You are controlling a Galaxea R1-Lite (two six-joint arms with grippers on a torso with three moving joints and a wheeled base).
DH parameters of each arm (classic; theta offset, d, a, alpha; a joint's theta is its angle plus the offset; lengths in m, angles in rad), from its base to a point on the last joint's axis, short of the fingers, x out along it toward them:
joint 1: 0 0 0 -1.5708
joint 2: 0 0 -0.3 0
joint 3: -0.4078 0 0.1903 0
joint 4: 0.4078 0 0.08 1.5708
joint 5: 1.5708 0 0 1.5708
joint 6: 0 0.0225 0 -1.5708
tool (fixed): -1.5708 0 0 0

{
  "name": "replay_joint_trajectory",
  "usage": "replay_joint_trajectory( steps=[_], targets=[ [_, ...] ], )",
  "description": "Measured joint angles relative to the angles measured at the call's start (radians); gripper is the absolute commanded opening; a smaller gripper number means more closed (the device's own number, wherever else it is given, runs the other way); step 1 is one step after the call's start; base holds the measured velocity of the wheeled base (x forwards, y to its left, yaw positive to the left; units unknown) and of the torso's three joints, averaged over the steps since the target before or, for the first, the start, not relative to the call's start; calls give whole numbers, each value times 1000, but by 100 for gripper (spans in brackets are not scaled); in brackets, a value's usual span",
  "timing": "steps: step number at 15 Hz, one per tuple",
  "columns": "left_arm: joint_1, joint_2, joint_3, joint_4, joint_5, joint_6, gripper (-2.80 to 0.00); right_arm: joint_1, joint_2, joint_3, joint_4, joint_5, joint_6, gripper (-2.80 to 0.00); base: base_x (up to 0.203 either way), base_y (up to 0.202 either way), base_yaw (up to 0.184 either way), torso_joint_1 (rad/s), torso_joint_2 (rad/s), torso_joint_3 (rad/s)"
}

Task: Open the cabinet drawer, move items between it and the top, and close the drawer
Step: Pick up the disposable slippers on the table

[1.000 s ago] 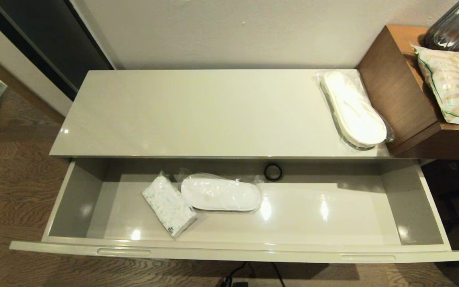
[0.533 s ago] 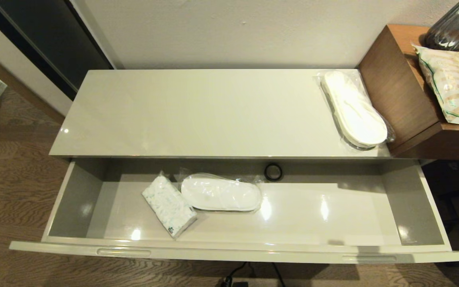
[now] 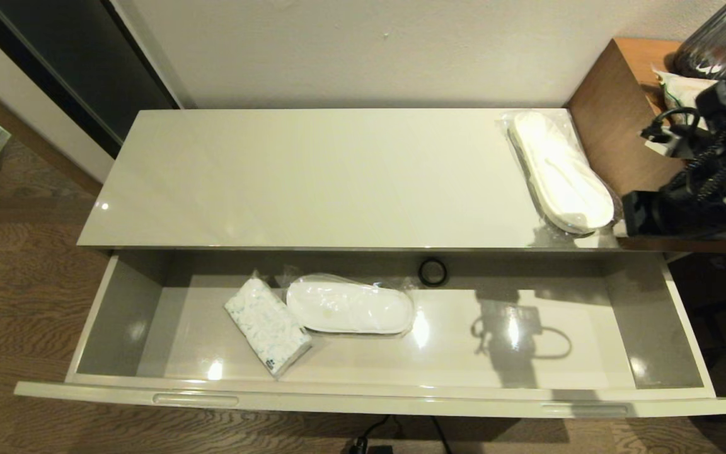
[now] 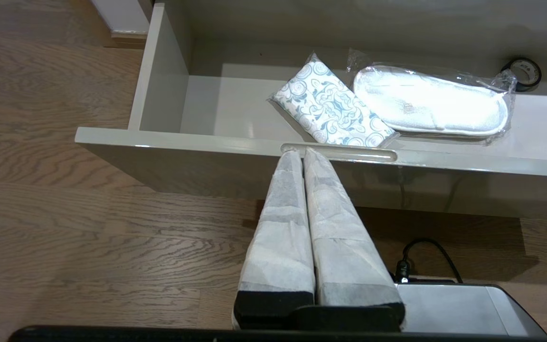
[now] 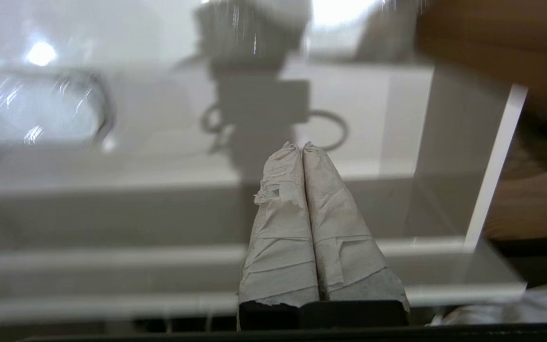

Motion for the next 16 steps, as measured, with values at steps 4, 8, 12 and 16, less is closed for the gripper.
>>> replay_joint_trajectory(
  steps=[4,8,12,16],
  targets=[
    [0,0,0,0,0,0,-280,133,158,-87,-161,-261,-18,0,0,0,0,0,0,0],
    [0,0,0,0,0,0,-280,181,216,-75,-334,-441,-107,0,0,0,0,0,0,0],
    [0,0,0,0,0,-1,-280,186,266,-39,-580,-522,-268,0,0,0,0,0,0,0],
    [0,0,0,0,0,0,-280,181,346,-40,-662,-536,-300,0,0,0,0,0,0,0]
  ],
)
